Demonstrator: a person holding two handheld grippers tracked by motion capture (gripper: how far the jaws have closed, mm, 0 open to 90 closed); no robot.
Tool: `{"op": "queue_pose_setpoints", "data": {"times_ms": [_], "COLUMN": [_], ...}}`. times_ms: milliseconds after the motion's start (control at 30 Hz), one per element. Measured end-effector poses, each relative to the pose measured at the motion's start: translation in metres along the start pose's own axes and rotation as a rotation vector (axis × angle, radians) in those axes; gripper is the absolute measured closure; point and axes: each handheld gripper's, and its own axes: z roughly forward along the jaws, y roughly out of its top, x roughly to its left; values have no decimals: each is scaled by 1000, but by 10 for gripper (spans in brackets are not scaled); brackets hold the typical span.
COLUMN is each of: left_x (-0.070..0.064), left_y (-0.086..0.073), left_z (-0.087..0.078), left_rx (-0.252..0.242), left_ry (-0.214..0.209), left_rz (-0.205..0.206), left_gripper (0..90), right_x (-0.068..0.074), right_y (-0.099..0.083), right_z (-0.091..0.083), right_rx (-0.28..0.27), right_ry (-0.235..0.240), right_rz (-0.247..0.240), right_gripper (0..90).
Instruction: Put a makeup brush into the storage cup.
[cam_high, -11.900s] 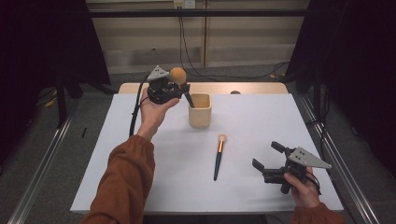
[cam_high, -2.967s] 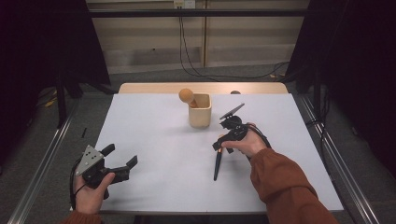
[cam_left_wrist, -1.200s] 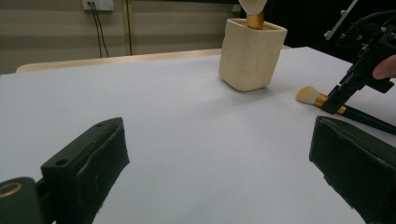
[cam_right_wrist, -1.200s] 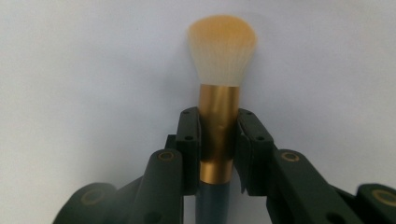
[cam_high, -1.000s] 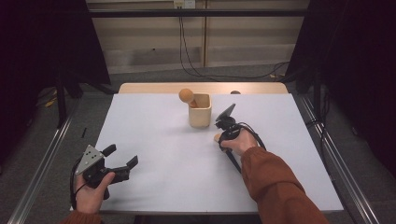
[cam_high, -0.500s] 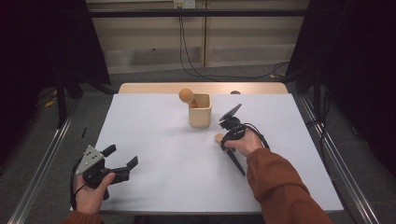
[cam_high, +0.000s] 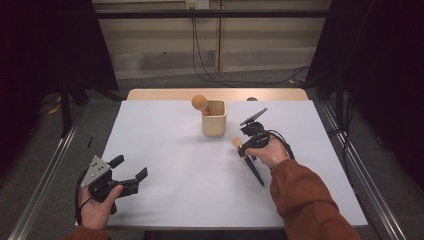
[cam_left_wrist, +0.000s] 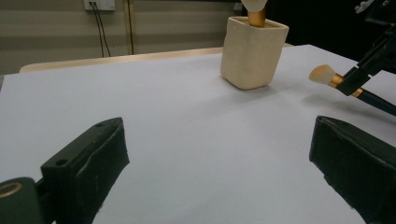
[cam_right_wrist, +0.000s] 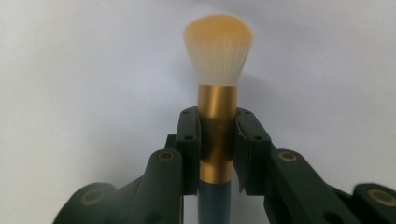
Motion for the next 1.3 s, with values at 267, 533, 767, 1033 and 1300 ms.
{"op": "queue_pose_setpoints", "data": {"times_ms": [267, 533, 767, 1033, 1300], "left_x": [0, 0, 0, -1, -1], "left_y": [0, -1, -1, -1, 0], "left_z": [-2, -1, -2, -2, -3], "left_rx": [0, 3, 1, -1, -15], "left_ry": [1, 4, 5, 6, 5], "left_rz": [5, 4, 6, 9, 2], "left_gripper": [43, 43, 43, 43, 42], "right_x": [-3, -3, -1, -7, -13], "right_y": [-5, -11, -19, -30, -40], "right_z": [-17, -28, -33, -34, -35], "right_rx": [-130, -280, -390, -509, -626], "right_ry": [66, 89, 119, 134, 161], "right_rz": [-32, -61, -66, -54, -57], "right_gripper": [744, 744, 744, 743, 743]}}
